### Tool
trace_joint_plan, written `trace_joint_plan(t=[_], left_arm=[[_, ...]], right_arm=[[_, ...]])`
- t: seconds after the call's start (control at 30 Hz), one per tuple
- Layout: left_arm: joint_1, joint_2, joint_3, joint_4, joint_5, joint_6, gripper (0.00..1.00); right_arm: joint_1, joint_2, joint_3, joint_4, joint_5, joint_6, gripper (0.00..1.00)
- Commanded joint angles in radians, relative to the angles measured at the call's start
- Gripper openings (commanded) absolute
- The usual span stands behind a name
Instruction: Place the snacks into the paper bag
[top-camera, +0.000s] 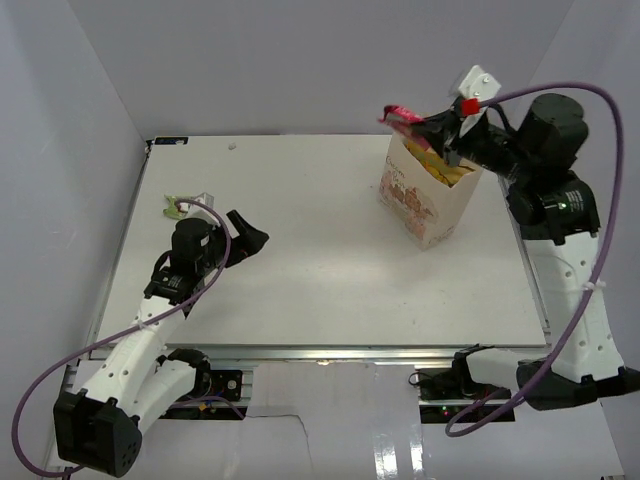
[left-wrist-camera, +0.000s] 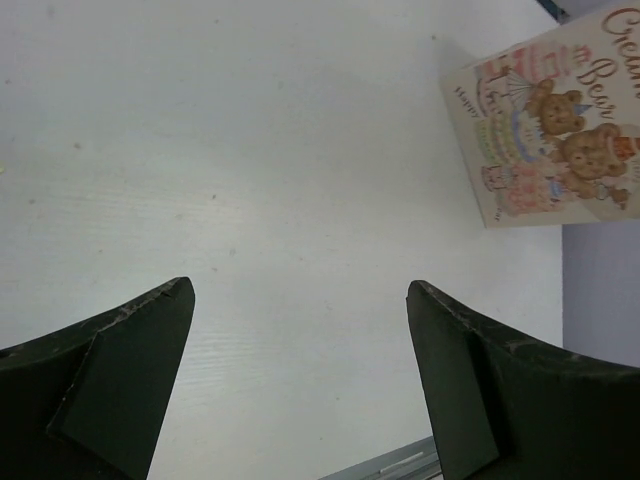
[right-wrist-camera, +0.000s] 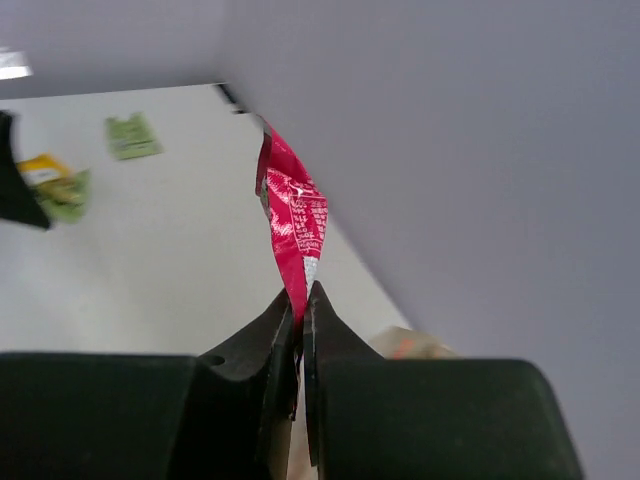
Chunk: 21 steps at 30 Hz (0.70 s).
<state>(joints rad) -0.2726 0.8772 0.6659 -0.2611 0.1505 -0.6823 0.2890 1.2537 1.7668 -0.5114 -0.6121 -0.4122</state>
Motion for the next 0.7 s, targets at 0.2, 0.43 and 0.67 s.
trace_joint_plan(t=[0.2, 0.43, 0.67], left_arm=[[0.006, -0.046, -0.026, -0.102, -0.115, -0.034, 0.98], [0.007, -0.050, -0.025, -0.132, -0.134, -0.037, 0.98], [0.009, -0.083, -0.045, -0.153, -0.135, -0.051, 0.98]], right_arm=[[-0.275, 0.117, 0.034, 0.082, 0.281, 0.056, 0.08], [-0.275, 0.228, -0.049, 0.077, 0.307, -0.043, 0.08], [-0.274, 0.245, -0.193, 0.197, 0.385, -0.135, 0.10]])
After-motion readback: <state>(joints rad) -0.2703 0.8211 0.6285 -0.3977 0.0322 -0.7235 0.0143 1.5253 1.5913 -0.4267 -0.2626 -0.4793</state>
